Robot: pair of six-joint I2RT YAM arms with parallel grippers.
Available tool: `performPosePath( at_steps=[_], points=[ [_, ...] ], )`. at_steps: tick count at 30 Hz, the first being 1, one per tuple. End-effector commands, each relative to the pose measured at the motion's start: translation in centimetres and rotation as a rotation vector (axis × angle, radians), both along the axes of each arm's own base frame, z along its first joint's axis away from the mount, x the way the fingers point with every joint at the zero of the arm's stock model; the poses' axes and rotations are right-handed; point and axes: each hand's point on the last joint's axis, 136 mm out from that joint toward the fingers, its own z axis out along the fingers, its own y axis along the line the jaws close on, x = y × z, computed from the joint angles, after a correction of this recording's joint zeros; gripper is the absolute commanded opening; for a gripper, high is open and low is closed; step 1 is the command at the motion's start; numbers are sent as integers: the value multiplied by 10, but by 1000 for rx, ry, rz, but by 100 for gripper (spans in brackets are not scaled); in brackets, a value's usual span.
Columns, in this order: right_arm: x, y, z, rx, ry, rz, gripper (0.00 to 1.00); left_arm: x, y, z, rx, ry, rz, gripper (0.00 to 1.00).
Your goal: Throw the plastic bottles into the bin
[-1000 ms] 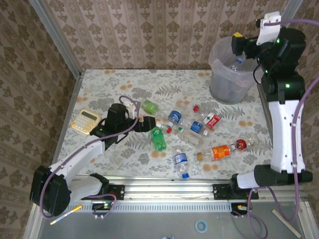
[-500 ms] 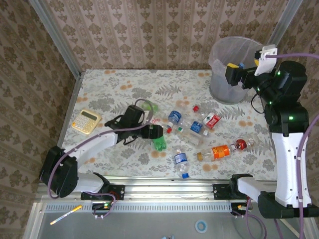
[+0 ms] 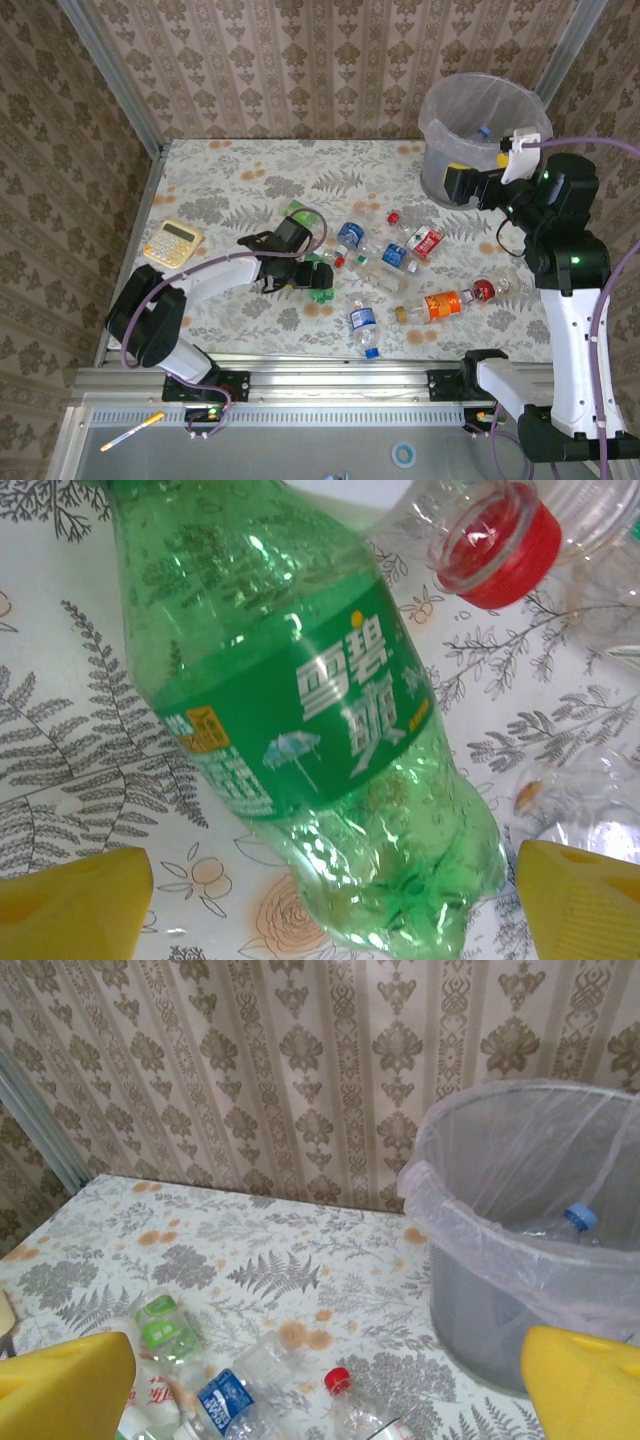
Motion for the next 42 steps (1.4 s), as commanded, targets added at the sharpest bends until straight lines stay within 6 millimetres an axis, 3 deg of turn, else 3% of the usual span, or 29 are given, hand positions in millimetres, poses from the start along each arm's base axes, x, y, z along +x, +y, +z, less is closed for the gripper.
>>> performPosePath(
  at_steps=[1, 15, 23, 35, 42],
  points=[
    [-8, 7, -11, 45, 34, 29, 100, 3, 1, -1, 51, 1, 11, 93],
    [-20, 15, -30, 72, 69, 66, 100, 8, 9, -28, 171, 25, -3, 90],
    [-14, 20, -49, 111, 110, 81, 100, -4, 20, -31, 173, 31, -12, 74],
    [-9, 25, -66, 162, 158, 96, 100, -2, 20, -3, 100, -90, -67, 49],
    [-10, 31, -77, 214, 183, 119, 100, 2, 14, 22, 20, -191, -103, 45]
  ],
)
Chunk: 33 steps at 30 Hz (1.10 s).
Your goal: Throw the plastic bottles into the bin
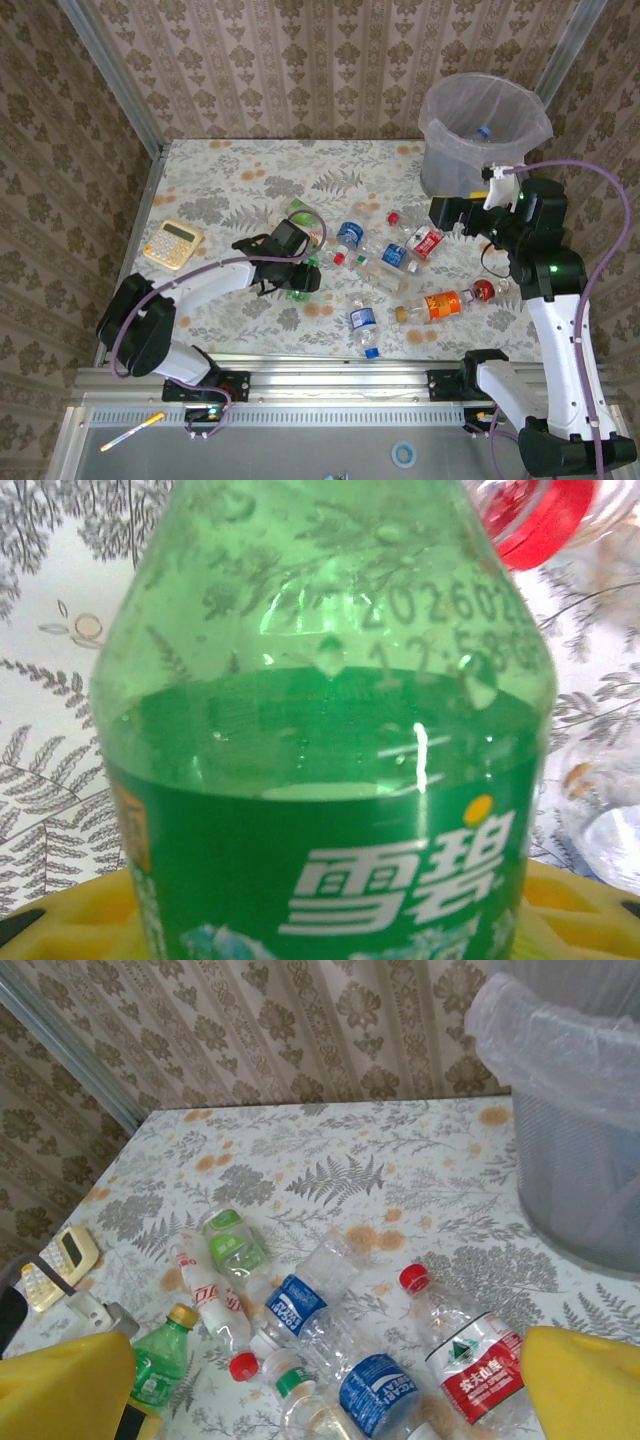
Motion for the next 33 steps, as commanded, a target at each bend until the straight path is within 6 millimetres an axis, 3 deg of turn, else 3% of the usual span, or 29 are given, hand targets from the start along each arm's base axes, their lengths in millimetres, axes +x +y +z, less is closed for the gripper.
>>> performPosePath(
  at_steps=[1, 16, 24, 33],
  points=[
    [0, 10, 5, 63, -18, 34, 100, 2, -5, 15, -52, -75, -47, 44],
    [1, 30, -19, 229, 45, 101, 100, -4, -21, 70, -241, -279, -154, 40],
    [-2, 60, -34, 319, 95, 211, 100, -12, -48, 109, -365, -376, -283, 40],
    [-4, 94, -57, 342, 168, 292, 98, -25, -84, 134, -467, -410, -426, 40]
  ],
)
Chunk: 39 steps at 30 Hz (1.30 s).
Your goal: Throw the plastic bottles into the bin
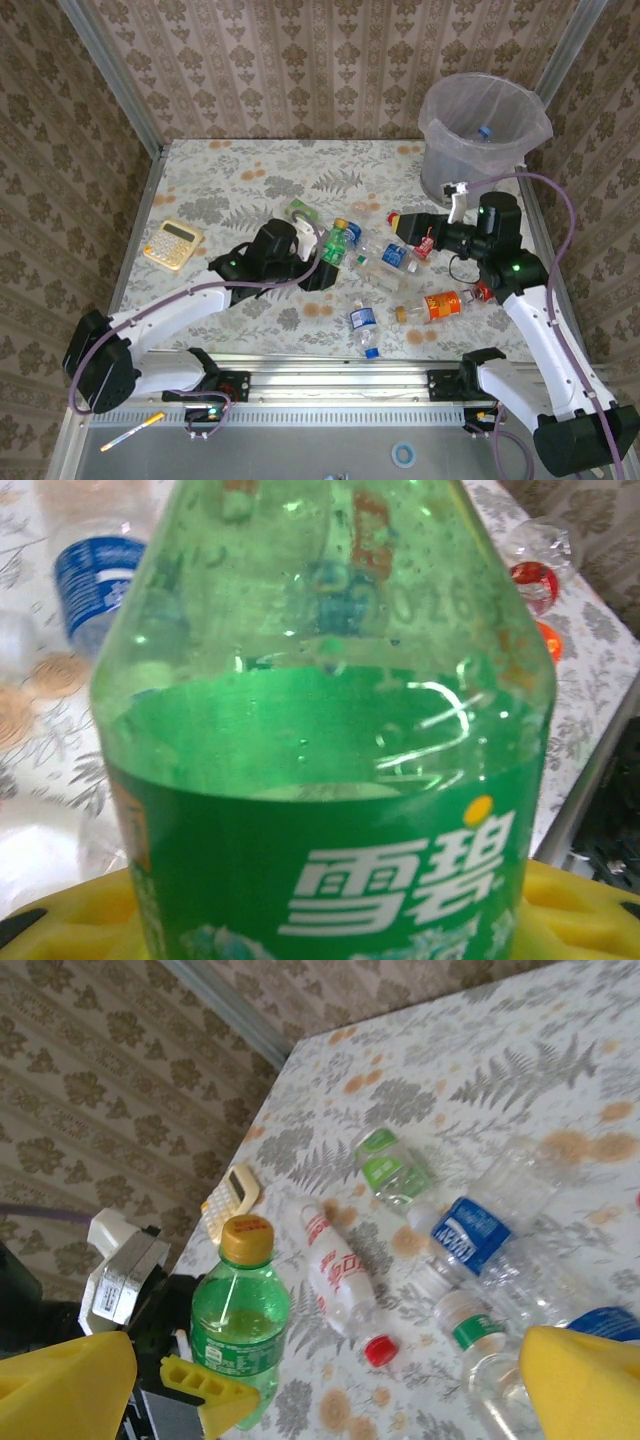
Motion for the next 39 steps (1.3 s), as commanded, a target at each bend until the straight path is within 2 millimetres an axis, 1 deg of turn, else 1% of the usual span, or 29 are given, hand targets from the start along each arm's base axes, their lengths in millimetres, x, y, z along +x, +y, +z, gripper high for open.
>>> performPosePath(
  at_steps=[1, 6, 12, 17, 29, 39],
  points=[
    [1, 14, -3, 29, 7, 36, 97, -5, -26, 33, -91, -78, -109, 40],
    [2, 31, -11, 47, 37, 74, 93, -12, -44, 39, -111, -91, -173, 40],
    [2, 42, -17, 56, 61, 92, 87, -20, -60, 43, -131, -98, -234, 40],
    [4, 46, -22, 59, 80, 89, 81, -23, -69, 45, -139, -107, -264, 40],
    [8, 52, -27, 59, 98, 82, 62, -23, -71, 43, -134, -117, -268, 40],
    [11, 56, -26, 66, 105, 84, 53, -26, -76, 40, -146, -109, -294, 40]
  ],
)
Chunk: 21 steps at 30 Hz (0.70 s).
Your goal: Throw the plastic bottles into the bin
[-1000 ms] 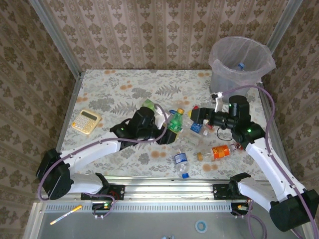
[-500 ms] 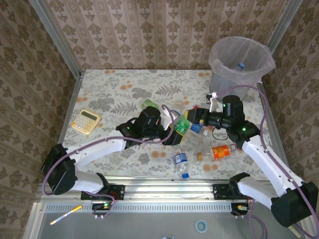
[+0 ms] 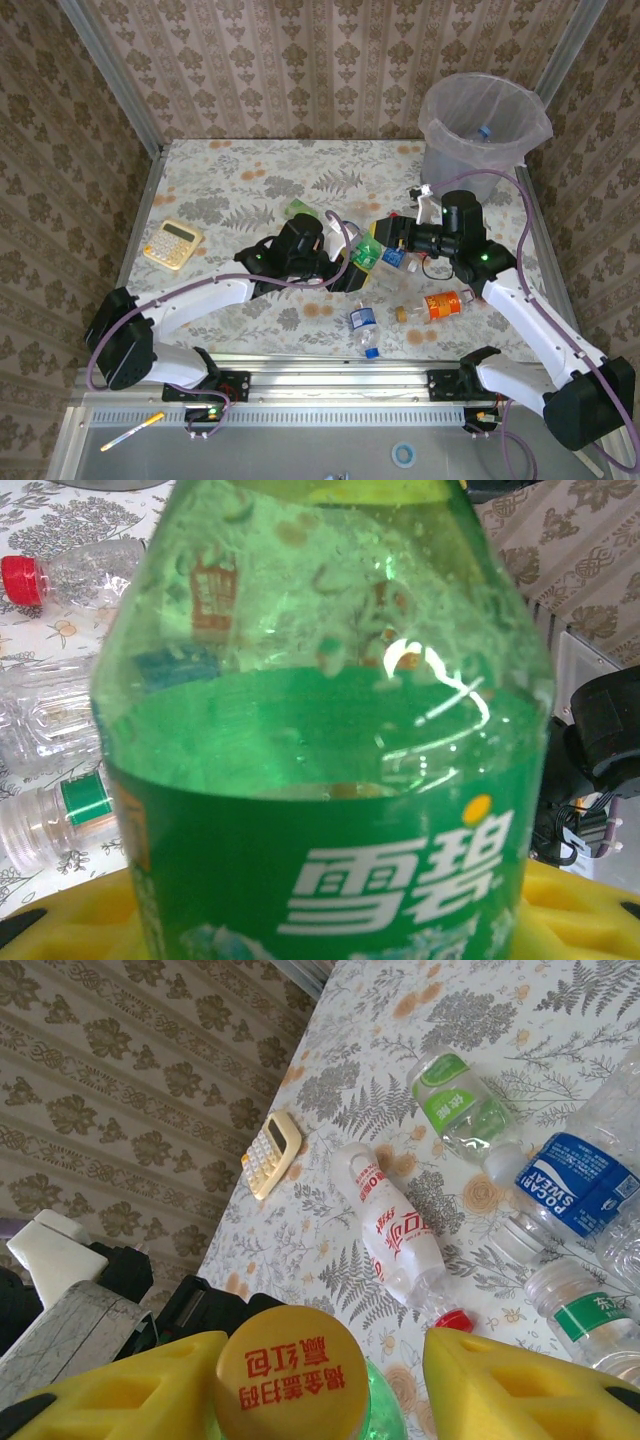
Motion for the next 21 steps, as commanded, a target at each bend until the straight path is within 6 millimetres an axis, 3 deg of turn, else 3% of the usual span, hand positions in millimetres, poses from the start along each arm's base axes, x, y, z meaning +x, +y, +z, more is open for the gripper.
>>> performPosePath(
  at_steps=[1, 5, 14, 15, 18, 21],
  points=[
    [5, 1, 2, 2, -11, -19, 52, -4, -12, 17, -56, -41, -54, 40],
    [5, 1, 1, 0, -8, -20, 48, -3, -12, 18, -57, -47, -53, 40],
    [2, 2, 4, 2, -13, -13, 25, -4, -11, 15, -53, -45, -53, 42],
    [2, 2, 4, 2, -14, -14, 22, -3, -11, 15, -52, -47, -48, 46],
    [2, 0, 2, -12, -13, -20, 19, 0, -8, 12, -45, -56, -26, 75],
    [2, -3, 4, -30, -28, -27, 16, 3, -5, 11, -41, -63, -3, 92]
  ],
)
